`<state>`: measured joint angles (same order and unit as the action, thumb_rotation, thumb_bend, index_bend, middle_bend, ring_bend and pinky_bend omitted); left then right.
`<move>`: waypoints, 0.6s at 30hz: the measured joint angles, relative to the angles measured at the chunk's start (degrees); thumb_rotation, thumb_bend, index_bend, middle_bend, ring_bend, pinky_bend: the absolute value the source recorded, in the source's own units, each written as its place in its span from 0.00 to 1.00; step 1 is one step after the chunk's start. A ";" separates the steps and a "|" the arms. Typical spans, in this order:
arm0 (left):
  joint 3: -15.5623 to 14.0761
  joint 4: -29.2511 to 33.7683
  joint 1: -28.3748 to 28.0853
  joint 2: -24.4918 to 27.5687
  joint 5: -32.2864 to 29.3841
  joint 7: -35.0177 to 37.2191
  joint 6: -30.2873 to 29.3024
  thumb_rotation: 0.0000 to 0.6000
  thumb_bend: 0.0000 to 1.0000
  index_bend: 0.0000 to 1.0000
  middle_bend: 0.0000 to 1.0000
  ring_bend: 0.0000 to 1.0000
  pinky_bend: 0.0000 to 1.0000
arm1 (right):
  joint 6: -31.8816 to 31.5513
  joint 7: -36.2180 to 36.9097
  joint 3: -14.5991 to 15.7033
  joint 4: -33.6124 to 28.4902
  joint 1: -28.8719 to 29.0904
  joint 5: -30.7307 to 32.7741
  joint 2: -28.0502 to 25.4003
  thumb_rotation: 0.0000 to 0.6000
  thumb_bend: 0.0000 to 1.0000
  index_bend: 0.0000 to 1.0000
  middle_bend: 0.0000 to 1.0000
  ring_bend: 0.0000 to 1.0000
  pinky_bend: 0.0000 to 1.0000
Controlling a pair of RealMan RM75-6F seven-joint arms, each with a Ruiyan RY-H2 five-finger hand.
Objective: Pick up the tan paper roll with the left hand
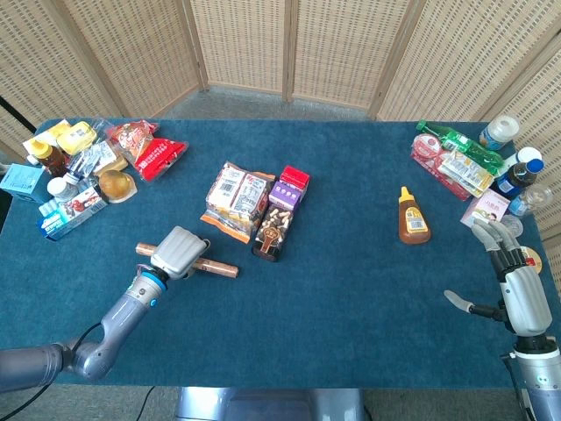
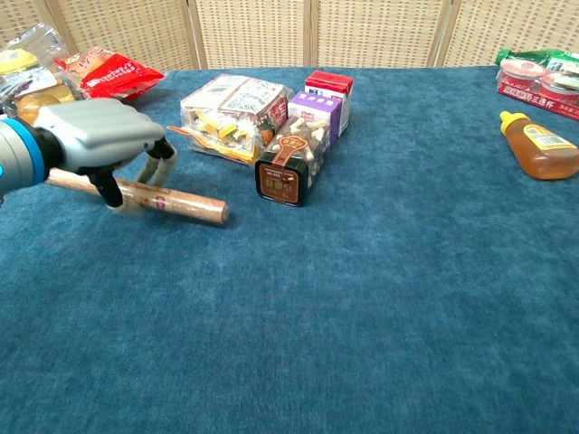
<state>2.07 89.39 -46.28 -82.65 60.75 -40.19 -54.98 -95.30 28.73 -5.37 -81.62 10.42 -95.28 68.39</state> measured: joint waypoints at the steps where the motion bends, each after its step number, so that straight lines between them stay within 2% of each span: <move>1: 0.08 0.50 0.09 0.44 0.09 0.05 -0.30 1.00 0.32 0.78 0.79 0.80 0.87 | 0.01 -0.02 0.01 -0.02 -0.01 0.01 0.00 1.00 0.00 0.04 0.00 0.00 0.00; 8: 1.51 6.70 0.74 5.69 1.27 0.54 -3.39 1.00 0.32 0.78 0.79 0.80 0.87 | 0.08 -0.33 0.07 -0.10 -0.01 -0.10 0.02 1.00 0.00 0.04 0.00 0.00 0.00; 18: 5.99 21.34 1.46 18.93 3.19 -0.70 -9.44 1.00 0.32 0.78 0.79 0.80 0.87 | -0.36 -0.92 0.13 -0.68 -0.11 -0.52 -0.06 1.00 0.00 0.04 0.00 0.00 0.00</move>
<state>8.06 110.72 -44.83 -63.72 63.94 -40.89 -64.42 -95.66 27.81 -5.24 -82.31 10.30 -95.80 68.33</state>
